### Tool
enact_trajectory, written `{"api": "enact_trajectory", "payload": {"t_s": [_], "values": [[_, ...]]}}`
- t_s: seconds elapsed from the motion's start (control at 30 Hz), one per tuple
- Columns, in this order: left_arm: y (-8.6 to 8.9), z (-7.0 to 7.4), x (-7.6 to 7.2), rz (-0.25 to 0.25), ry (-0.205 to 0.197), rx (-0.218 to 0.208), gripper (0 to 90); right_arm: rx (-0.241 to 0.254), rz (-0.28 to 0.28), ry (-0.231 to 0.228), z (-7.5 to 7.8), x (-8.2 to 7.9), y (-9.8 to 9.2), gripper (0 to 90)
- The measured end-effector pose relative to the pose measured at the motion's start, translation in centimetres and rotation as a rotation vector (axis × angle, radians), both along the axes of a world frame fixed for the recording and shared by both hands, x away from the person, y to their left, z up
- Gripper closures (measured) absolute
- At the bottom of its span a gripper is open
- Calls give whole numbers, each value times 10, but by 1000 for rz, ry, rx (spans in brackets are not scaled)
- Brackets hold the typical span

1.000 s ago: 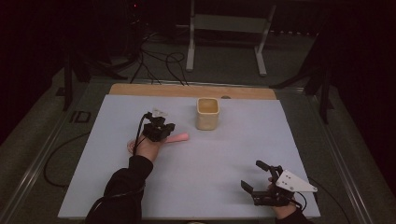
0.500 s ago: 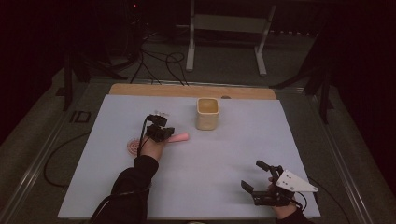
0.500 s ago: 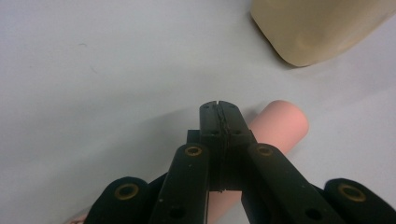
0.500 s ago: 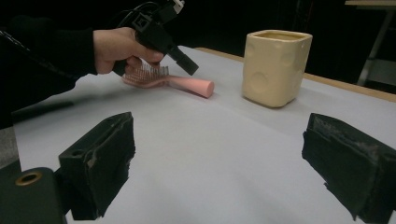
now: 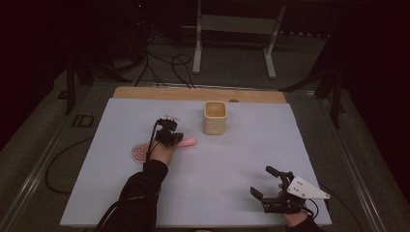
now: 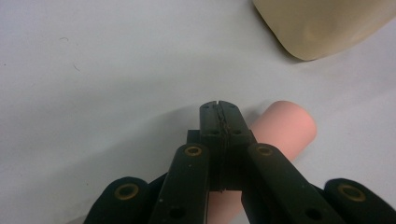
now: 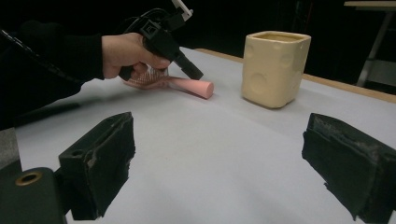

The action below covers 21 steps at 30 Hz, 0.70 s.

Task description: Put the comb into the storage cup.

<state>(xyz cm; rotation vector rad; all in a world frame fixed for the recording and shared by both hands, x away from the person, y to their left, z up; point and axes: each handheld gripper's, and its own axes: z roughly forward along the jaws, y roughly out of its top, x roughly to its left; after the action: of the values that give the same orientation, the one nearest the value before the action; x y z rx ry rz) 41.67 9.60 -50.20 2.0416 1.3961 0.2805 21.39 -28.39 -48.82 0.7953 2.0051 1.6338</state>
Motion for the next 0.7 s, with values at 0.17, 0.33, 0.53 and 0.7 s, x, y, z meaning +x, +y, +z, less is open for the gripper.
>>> {"api": "enact_trajectory", "payload": {"t_s": [0.17, 0.33, 0.53, 0.7], "values": [[-2, -1, -1, -21, 18, 7, 900, -1, 1, 0, 1, 0, 0, 91], [-6, -2, -6, -60, 45, 6, 900, 2, -1, -1, 1, 0, 0, 91], [-11, 0, -13, -100, 58, 0, 900, -2, -3, 2, 1, 0, 0, 91], [-13, -1, -19, -133, 73, 17, 900, 1, -5, -5, 1, 0, 0, 92]]}}
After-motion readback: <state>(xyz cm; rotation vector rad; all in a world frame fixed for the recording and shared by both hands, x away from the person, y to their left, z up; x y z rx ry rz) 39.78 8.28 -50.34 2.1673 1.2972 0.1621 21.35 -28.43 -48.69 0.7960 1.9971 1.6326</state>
